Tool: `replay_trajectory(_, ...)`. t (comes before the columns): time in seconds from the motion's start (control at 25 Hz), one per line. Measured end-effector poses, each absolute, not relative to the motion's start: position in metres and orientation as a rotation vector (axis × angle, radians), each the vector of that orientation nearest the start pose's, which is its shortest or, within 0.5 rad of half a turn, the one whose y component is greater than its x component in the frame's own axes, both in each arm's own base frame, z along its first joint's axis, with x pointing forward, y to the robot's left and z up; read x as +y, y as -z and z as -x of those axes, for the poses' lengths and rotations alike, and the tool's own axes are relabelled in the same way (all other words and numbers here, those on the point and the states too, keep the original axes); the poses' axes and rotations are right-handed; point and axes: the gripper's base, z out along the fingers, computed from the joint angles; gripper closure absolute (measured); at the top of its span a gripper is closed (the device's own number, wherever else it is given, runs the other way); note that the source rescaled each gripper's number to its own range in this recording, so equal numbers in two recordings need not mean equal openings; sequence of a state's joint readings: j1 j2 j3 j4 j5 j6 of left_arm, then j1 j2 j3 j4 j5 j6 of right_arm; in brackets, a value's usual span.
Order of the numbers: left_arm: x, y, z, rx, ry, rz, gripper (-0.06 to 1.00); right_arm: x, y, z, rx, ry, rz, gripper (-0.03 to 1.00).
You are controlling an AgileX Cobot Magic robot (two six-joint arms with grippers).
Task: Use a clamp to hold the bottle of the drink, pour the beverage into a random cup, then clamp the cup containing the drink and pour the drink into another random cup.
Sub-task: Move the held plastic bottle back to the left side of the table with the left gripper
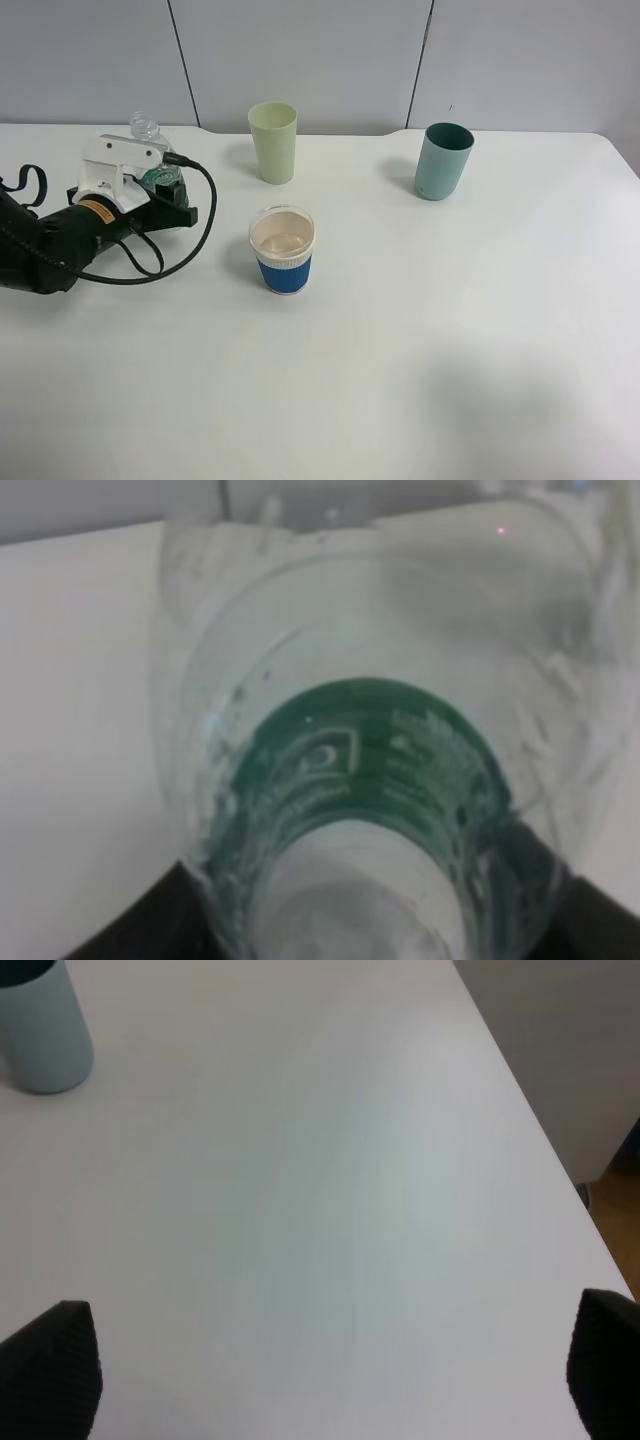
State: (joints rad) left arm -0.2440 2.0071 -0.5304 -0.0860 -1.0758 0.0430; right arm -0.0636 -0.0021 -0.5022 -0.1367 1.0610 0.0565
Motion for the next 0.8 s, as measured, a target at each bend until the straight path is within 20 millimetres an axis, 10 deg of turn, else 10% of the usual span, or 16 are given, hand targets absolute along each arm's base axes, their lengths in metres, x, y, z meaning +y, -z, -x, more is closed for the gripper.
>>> replay_trajectory(0.52, -0.0693, -0.0929, -0.3001, 1.862, 0.105, -0.2, 0.94, -0.0104, -0.2784, 0.0066, 2.033, 0.168, -0.129, 0.17)
replay_trajectory(0.6, -0.0702, -0.0938, -0.3002, 1.851, 0.111, -0.21, 0.74, -0.0104, -0.2784, 0.0066, 2.033, 0.168, -0.129, 0.17)
replay_trajectory(0.72, -0.0703, -0.0947, -0.3004, 1.84, 0.112, -0.209, 0.13, -0.0104, -0.2784, 0.0066, 2.033, 0.168, -0.129, 0.17)
replay_trajectory(0.8, -0.0703, -0.0947, -0.3004, 1.84, 0.112, -0.209, 0.01, -0.0104, -0.2784, 0.0066, 2.033, 0.168, -0.129, 0.17)
